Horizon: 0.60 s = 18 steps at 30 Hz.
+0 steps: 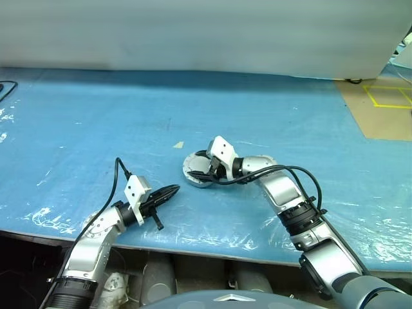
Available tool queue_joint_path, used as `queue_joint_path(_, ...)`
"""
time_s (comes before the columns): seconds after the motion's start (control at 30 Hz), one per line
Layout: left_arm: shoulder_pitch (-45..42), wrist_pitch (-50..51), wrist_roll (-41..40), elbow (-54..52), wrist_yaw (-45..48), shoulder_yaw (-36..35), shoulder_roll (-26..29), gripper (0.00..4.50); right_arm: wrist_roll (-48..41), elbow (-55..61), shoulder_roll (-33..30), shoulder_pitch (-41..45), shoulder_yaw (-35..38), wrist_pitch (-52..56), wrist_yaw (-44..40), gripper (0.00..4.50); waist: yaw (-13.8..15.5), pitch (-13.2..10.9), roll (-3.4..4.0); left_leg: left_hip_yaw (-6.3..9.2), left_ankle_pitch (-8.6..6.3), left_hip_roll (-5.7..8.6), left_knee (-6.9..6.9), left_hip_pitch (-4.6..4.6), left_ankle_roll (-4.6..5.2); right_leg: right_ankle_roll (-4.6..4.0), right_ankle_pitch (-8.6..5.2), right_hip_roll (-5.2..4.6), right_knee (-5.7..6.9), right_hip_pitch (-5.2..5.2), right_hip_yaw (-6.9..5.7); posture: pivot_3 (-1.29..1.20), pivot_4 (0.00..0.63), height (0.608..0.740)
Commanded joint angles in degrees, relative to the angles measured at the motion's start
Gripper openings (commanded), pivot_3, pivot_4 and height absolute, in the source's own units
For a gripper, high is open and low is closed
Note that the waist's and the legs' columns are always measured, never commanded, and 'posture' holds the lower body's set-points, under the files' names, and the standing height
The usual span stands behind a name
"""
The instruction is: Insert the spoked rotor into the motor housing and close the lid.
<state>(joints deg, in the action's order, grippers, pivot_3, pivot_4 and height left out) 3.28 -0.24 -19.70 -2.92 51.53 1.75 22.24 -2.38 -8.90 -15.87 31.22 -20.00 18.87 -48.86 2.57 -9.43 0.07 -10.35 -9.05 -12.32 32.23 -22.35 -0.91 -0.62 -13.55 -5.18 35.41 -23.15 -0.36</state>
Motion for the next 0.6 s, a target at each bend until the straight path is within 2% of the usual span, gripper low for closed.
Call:
queue_joint_path(0.03, 0.1, -0.9, -0.1, -0.8, -0.1, -0.1, 0.2, 0.0, 0.7, -0.9, -0.4, -0.6, -0.4, 1.6, 0.5, 3.0, 0.0, 0.0, 0.0, 0.01, 0.0, 0.0, 0.0, 0.02, 0.0, 0.0, 0.0, 0.0, 0.0, 0.02, 0.01, 0.0, 0.15, 0.74)
queue_joint_path(0.17, -0.1, -1.0, 0.0, -0.5, -0.1, 0.0, 0.2, 0.0, 4.2, -2.8, -1.6, -0.6, -2.5, -1.1, 1.3, 3.0, 0.0, 0.0, -0.01, 0.02, 0.0, 0.0, 0.0, 0.12, 0.0, 0.0, 0.0, -0.01, 0.0, 0.09, 0.08, 0.0, 0.15, 0.74)
queue_joint_path(0.33, -1.7, -1.2, -0.2, -0.4, -1.9, -1.3, -0.5, 0.0, 4.1, -3.2, -1.6, -0.8, -2.4, -1.7, 1.2, 3.0, 0.0, 0.0, -0.01, 0.03, -0.01, 0.01, -0.03, 0.28, 0.0, 0.01, -0.01, 0.0, 0.02, 0.18, 0.15, 0.0, 0.15, 0.74)
queue_joint_path(0.6, -11.0, 5.3, 0.2, -0.8, -7.6, -1.0, -1.4, 0.0, 3.5, -4.5, -1.3, 0.2, -1.5, -2.0, 1.0, 3.0, 0.1, 0.0, -0.05, 0.08, -0.01, 0.23, -0.03, 0.35, 0.0, 0.04, 0.01, 0.0, 0.13, 0.17, 0.37, 0.0, 0.15, 0.74)
